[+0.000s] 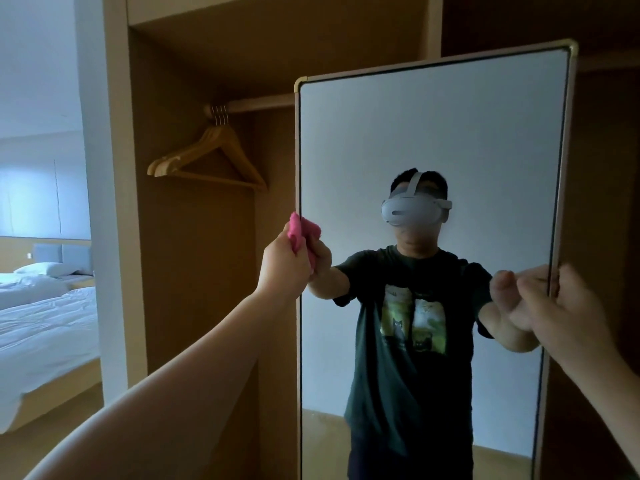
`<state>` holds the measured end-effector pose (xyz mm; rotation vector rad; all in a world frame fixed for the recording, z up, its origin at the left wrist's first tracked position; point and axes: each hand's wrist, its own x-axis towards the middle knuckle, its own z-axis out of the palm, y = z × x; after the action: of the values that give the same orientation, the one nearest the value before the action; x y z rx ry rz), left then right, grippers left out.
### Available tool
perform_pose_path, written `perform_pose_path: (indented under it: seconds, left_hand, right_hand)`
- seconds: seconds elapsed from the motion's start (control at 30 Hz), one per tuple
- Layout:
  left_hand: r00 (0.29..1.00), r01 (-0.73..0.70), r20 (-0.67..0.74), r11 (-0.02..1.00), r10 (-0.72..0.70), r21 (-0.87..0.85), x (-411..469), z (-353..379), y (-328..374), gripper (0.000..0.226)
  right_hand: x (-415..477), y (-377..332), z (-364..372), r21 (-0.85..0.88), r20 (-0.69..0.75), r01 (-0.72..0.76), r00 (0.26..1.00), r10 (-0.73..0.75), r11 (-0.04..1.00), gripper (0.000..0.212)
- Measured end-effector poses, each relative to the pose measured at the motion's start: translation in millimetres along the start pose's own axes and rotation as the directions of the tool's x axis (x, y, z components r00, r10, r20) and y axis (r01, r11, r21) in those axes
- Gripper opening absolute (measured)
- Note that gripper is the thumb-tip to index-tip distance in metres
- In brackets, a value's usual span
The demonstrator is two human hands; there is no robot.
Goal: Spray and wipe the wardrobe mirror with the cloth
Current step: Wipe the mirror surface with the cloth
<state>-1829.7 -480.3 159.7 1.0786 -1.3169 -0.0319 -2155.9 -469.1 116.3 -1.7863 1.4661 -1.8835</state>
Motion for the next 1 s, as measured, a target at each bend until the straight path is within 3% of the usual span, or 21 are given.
perform_pose_path:
  seconds: [0.3,0.53,1.0]
  left_hand:
    - [0.998,0.018,0.055,0.999,-0.02,0.03,-19,1,-10,0.033]
    - [0.997,0.046,0.064,0.998,-0.049,0.039,-32,2,-22,0.033]
    - [0.997,0.056,0.06,0.998,-0.056,0.013,-60,10,-43,0.035]
  right_hand:
    - [-19,13,2,0.182,0.039,-0.044,0.999,0.038,0.982,0.013]
    - [-23,41,4,0.068,0.079,-0.022,0.997,0.017,0.997,0.018]
    - [-33,62,10,0.098,0.103,-0.043,0.994,0.033,0.994,0.029]
